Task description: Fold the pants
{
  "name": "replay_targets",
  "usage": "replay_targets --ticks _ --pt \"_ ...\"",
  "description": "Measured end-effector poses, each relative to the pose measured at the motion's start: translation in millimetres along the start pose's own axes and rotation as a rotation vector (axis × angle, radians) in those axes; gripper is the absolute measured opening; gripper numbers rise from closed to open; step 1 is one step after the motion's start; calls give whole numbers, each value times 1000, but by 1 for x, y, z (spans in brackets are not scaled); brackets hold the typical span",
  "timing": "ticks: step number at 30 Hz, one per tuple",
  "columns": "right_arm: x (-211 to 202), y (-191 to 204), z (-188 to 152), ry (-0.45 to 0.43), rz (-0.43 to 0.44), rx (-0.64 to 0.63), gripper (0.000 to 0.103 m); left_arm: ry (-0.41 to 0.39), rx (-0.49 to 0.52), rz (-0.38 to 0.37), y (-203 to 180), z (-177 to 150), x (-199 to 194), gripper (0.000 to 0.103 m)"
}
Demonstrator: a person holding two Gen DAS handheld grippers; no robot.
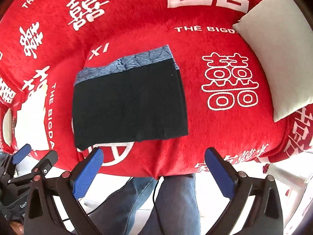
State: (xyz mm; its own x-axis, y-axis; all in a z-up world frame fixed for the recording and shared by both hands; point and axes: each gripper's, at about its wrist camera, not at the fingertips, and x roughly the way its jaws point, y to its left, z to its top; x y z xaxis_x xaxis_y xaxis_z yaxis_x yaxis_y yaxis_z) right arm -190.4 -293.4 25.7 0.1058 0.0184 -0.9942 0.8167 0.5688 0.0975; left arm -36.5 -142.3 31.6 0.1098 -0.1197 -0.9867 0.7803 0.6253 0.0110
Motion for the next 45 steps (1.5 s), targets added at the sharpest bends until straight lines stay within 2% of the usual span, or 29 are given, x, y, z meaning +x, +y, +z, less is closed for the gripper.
replay_targets --ticks 7,12,19,45 --pt "-26 18 -15 -55 -44 -39 103 12 -9 -31 7 -11 -14 103" --pt "-34 26 -19 -74 -60 -58 103 -11 34 -11 2 -13 -22 103" --pt "-37 35 -22 -83 -79 -93 103 -32 35 -14 4 -9 -28 103" --pt "-47 37 -25 -121 -99 -75 103 -39 64 -11 2 -12 -31 103"
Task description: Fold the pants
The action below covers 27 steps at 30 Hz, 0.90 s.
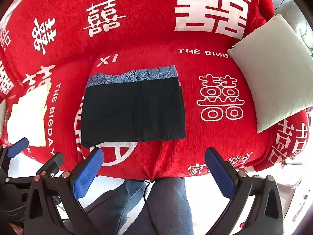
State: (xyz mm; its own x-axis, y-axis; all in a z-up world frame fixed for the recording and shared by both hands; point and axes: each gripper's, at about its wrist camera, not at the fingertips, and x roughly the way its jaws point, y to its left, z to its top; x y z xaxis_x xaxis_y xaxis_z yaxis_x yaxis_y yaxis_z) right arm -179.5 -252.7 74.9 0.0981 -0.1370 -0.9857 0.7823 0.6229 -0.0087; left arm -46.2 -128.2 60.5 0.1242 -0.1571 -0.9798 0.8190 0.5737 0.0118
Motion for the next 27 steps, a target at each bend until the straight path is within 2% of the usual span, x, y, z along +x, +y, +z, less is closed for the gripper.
replay_targets --ticks 27 --pt "3 13 7 8 -8 -53 103 12 33 19 -5 -1 5 103"
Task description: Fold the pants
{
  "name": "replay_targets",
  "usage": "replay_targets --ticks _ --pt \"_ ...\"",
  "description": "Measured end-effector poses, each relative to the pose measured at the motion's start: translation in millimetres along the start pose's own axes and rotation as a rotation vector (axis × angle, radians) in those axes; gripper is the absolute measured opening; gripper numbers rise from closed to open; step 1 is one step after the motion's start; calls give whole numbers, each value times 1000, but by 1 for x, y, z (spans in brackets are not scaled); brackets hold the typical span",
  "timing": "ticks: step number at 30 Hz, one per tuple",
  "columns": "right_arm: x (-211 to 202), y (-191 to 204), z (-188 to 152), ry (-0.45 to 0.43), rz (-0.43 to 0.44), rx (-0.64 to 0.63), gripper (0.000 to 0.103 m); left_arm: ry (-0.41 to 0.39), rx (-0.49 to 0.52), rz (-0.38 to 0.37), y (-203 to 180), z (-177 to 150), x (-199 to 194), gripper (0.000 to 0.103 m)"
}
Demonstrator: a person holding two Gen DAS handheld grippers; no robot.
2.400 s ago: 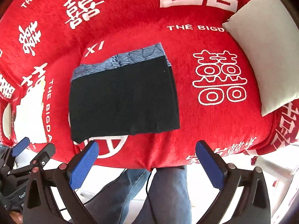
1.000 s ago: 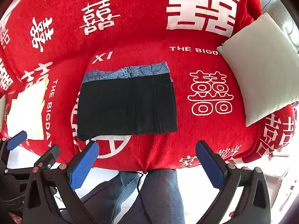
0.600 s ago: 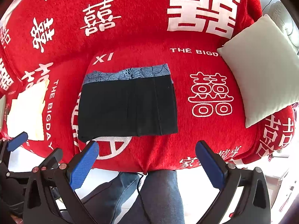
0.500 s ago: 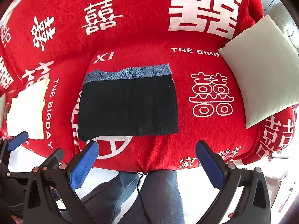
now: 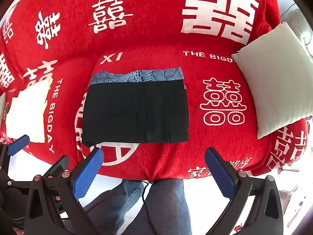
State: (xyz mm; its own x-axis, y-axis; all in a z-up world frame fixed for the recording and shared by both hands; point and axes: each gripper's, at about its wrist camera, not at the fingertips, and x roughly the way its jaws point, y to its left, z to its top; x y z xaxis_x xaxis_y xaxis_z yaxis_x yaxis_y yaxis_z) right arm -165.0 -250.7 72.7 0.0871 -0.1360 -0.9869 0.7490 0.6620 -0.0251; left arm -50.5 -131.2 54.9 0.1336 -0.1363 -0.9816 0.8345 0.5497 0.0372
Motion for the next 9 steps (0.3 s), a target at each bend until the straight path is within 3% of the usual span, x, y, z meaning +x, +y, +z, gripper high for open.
replay_targets --ticks 9 --pt "1 2 0 5 1 -4 103 -16 13 -34 -4 0 -2 103"
